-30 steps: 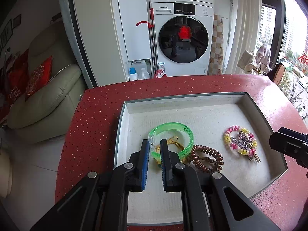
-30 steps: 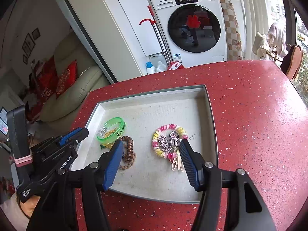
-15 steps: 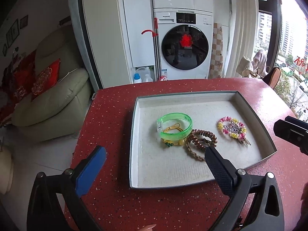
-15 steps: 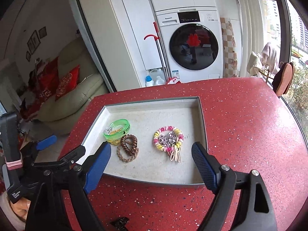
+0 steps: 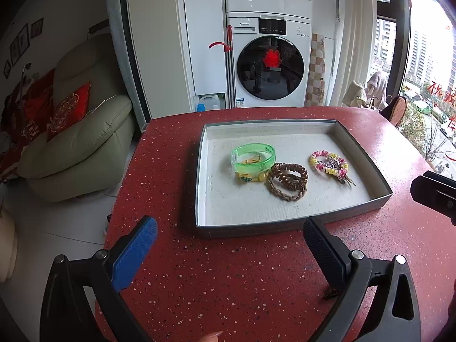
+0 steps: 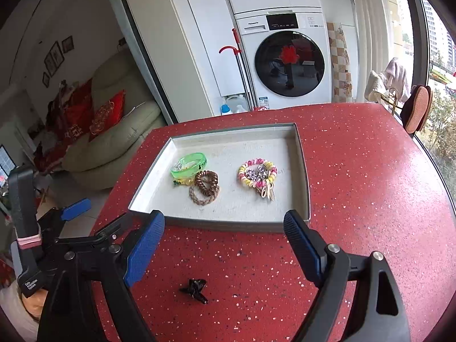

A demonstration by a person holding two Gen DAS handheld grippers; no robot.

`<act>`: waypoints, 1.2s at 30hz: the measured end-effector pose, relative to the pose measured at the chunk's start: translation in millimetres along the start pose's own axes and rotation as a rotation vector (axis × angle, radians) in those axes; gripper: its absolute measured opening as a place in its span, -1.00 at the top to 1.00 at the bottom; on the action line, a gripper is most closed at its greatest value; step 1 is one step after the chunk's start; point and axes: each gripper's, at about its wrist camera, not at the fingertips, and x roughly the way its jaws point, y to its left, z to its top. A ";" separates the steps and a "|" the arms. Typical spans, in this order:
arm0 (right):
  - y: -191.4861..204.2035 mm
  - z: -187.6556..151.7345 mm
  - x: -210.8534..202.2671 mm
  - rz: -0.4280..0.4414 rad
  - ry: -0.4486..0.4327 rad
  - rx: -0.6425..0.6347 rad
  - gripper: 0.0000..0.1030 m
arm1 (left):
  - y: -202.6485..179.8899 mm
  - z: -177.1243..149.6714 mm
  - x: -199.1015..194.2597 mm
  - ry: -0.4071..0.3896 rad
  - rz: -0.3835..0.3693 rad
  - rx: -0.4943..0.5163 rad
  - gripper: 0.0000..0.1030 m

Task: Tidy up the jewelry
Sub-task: 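Move the left tool to the black claw clip while the right approaches the second heart pendant, then grasp the black claw clip with the left tool while the right grasps the second pendant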

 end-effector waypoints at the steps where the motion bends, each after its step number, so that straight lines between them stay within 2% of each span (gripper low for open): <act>1: 0.4 -3.9 -1.7 0.006 0.010 0.002 -0.71 | -0.1 -3.8 -0.5 0.006 -0.005 0.002 -1.00; 4: 2.4 -16.8 -7.4 0.011 0.027 0.001 -0.71 | -1.5 -16.8 -3.2 0.013 -0.007 0.005 -1.00; 7: 2.0 -32.3 -12.5 0.010 0.042 0.011 -0.71 | -3.8 -30.5 -5.8 0.035 -0.047 0.016 -1.00; 12: -3.7 -58.2 -17.8 0.020 0.084 0.053 -0.71 | -9.5 -49.3 -9.1 0.051 -0.052 0.035 -1.00; 20: -8.7 -98.0 -24.1 0.003 0.141 0.075 -0.71 | -11.7 -67.5 -5.0 0.091 -0.065 0.011 -1.00; 28: 0.4 -126.8 -25.6 -0.015 0.171 0.043 -0.71 | -17.1 -76.7 -3.9 0.107 -0.080 0.007 -1.00; 36: 7.2 -137.3 -29.3 -0.020 0.174 0.012 -0.71 | -22.0 -75.7 -4.1 0.107 -0.091 0.014 -1.00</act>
